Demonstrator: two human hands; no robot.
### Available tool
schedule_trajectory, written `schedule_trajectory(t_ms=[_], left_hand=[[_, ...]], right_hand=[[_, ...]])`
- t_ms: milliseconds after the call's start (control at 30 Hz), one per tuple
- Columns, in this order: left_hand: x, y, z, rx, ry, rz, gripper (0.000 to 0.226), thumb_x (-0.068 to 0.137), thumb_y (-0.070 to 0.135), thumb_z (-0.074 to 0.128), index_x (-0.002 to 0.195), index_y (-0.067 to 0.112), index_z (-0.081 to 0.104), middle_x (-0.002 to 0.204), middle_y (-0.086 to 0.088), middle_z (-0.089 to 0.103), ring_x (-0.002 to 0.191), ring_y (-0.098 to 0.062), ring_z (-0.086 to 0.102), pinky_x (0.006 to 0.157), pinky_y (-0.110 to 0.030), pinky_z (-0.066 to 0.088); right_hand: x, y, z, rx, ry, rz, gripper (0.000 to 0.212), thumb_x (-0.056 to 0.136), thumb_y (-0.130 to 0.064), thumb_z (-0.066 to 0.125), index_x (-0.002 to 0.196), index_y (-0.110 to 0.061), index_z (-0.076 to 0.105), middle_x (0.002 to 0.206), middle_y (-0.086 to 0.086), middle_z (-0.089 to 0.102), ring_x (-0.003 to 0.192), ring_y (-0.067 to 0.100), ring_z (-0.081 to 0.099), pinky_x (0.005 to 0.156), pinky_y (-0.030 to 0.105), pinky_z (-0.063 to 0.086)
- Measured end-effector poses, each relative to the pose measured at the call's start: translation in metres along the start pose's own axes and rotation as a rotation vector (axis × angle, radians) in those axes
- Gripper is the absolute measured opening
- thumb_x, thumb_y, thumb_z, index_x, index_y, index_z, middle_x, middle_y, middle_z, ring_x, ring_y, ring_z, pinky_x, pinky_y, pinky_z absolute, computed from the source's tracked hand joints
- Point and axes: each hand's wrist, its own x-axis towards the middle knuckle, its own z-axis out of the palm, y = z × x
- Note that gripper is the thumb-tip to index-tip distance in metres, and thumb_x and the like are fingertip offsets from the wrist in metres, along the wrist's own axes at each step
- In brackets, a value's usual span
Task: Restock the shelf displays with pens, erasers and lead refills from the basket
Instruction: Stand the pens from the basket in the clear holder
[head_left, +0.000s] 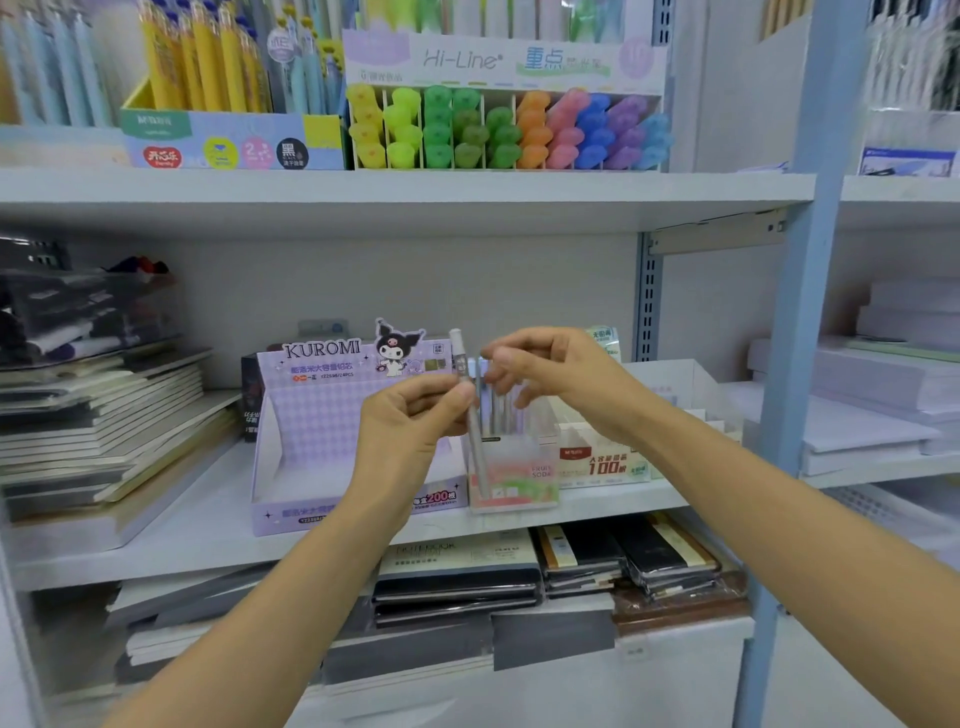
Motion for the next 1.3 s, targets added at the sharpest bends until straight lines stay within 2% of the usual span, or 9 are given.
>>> schedule_trajectory(t_ms=[233,333,433,567,667,867,1067,1167,1300], left_hand=[[0.0,-0.005,0.005,0.197,-0.009,0.06,0.016,0.086,0.019,0.072,0.101,0.016,0.072,0.091,0.001,0.076,0.085,-0.014,0.07,0.077,-0.023,0.055],[-0.006,-0.015,-0.007,0.626,-0.058,0.261,0.026,0.091,0.028,0.065,0.116,0.024,0.064,0.115,0.012,0.065,0.107,-0.004,0.059,0.092,-0.02,0.044],[-0.014,-0.031,-0.017,0.994,-0.225,0.409,0.047,0.093,0.03,0.062,0.138,0.023,0.05,0.144,0.008,0.048,0.133,-0.011,0.04,0.111,-0.032,0.03],[-0.02,-0.053,-0.019,1.294,-0.32,0.342,0.059,0.099,0.044,0.045,0.152,0.035,0.021,0.161,0.01,0.016,0.146,-0.012,0.018,0.121,-0.042,0.006],[-0.021,-0.06,-0.018,1.244,-0.31,0.316,0.058,0.1,0.042,0.043,0.152,0.038,0.018,0.162,0.01,0.011,0.144,-0.011,0.025,0.121,-0.042,0.004],[-0.024,-0.065,-0.019,1.196,-0.333,0.322,0.061,0.1,0.04,0.044,0.152,0.04,0.013,0.162,0.014,0.002,0.115,-0.006,0.05,0.116,-0.042,0.025],[-0.025,-0.069,-0.019,1.213,-0.301,0.347,0.065,0.098,0.037,0.048,0.153,0.038,0.013,0.162,0.014,0.005,0.081,-0.001,0.04,0.105,-0.035,0.036],[-0.025,-0.071,-0.018,1.227,-0.291,0.358,0.068,0.098,0.037,0.049,0.153,0.039,0.009,0.163,0.013,0.005,0.077,-0.001,0.04,0.1,-0.032,0.037],[-0.025,-0.073,-0.02,1.243,-0.297,0.384,0.073,0.098,0.037,0.049,0.15,0.044,-0.002,0.163,0.013,0.004,0.078,-0.002,0.039,0.097,-0.029,0.037]], right_hand=[[0.013,-0.007,0.012,-0.01,0.064,-0.019,0.015,0.09,-0.014,0.067,0.102,-0.006,0.069,0.085,0.004,0.071,0.077,0.011,0.066,0.071,0.023,0.054],[0.018,-0.008,-0.009,0.067,0.285,-0.046,0.011,0.092,-0.011,0.063,0.101,-0.008,0.067,0.089,0.008,0.073,0.079,0.016,0.069,0.074,0.024,0.056],[0.022,0.001,-0.027,0.007,0.487,-0.049,0.012,0.092,-0.01,0.063,0.101,-0.004,0.066,0.089,0.011,0.074,0.078,0.018,0.071,0.071,0.024,0.058],[0.024,0.03,-0.022,-0.183,0.457,0.067,0.015,0.091,-0.01,0.064,0.103,-0.002,0.066,0.089,0.012,0.074,0.078,0.018,0.072,0.067,0.023,0.059],[0.027,0.05,-0.01,-0.306,0.424,0.064,0.017,0.091,-0.011,0.066,0.104,-0.001,0.067,0.089,0.012,0.074,0.077,0.016,0.072,0.067,0.025,0.06],[0.037,0.062,-0.009,-0.476,0.313,0.019,0.012,0.093,-0.011,0.063,0.097,-0.001,0.067,0.085,0.012,0.073,0.08,0.017,0.071,0.079,0.034,0.06],[0.048,0.062,-0.011,-0.523,0.246,0.021,0.017,0.092,-0.011,0.064,0.108,-0.007,0.063,0.08,0.011,0.073,0.077,0.017,0.071,0.075,0.028,0.059],[0.054,0.066,-0.007,-0.528,0.296,-0.018,0.018,0.09,-0.012,0.067,0.105,-0.016,0.058,0.077,0.004,0.07,0.071,0.01,0.069,0.069,0.017,0.055],[0.061,0.074,-0.003,-0.648,0.367,-0.047,0.016,0.085,-0.011,0.073,0.1,-0.01,0.068,0.086,0.0,0.065,0.079,0.012,0.061,0.078,0.025,0.053]])
